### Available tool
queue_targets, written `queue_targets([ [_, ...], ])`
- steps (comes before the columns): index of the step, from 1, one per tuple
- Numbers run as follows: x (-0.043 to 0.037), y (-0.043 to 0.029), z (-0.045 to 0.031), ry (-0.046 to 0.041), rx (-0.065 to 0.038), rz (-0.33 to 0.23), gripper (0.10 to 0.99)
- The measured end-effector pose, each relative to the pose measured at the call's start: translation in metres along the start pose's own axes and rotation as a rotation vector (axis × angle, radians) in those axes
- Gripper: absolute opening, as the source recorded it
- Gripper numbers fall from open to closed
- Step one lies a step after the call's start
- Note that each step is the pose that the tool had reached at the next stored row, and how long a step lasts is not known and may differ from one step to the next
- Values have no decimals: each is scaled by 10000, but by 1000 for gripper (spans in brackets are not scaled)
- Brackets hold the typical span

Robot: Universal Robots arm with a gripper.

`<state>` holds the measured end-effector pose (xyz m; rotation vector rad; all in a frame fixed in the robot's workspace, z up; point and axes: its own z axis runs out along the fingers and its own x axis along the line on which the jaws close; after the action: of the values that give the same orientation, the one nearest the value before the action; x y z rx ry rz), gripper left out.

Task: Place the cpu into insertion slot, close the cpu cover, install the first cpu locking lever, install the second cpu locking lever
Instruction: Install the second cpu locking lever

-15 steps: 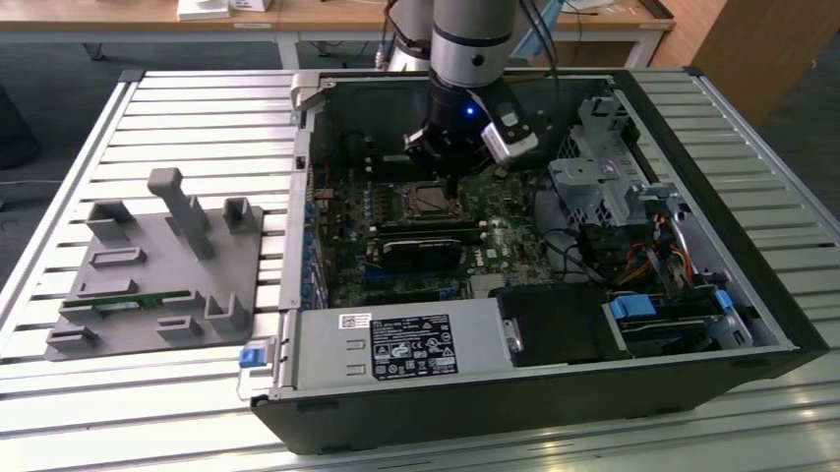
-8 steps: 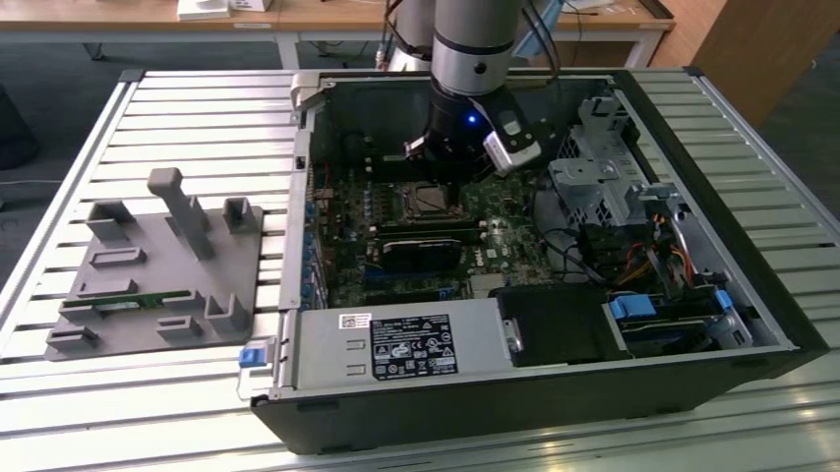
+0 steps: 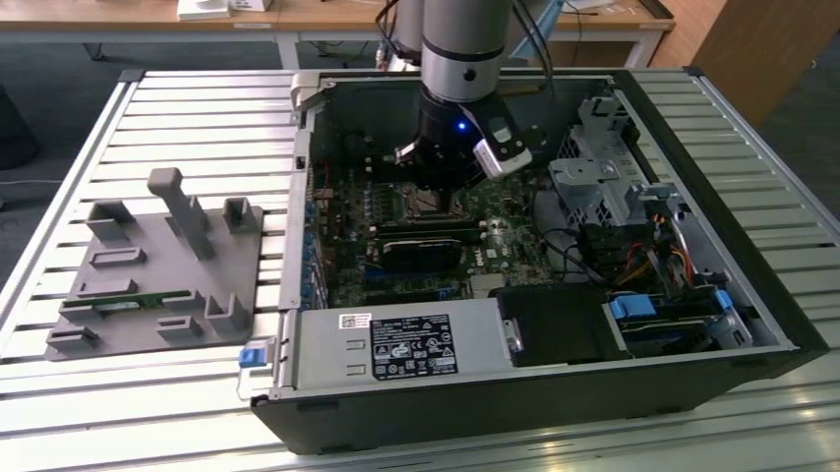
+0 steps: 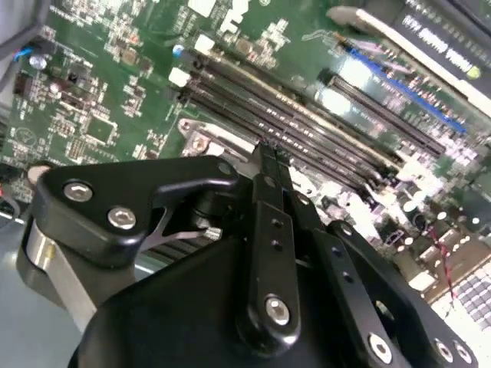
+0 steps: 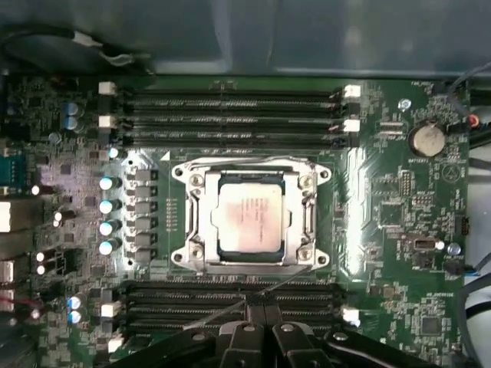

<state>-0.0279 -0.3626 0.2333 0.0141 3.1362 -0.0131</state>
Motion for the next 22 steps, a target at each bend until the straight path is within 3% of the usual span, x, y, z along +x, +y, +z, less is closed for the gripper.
queue_targets([
  [6,163,-13,17,1,-15,-1,106],
  [9,182,-14,45,2,-67,-2,106],
  [11,182,-17,61,5,-184,-2,106],
  [13,182,-32,68,4,-418,0,106],
  [14,183,-42,69,4,-469,0,106],
  [22,274,-125,77,7,-602,1,106],
])
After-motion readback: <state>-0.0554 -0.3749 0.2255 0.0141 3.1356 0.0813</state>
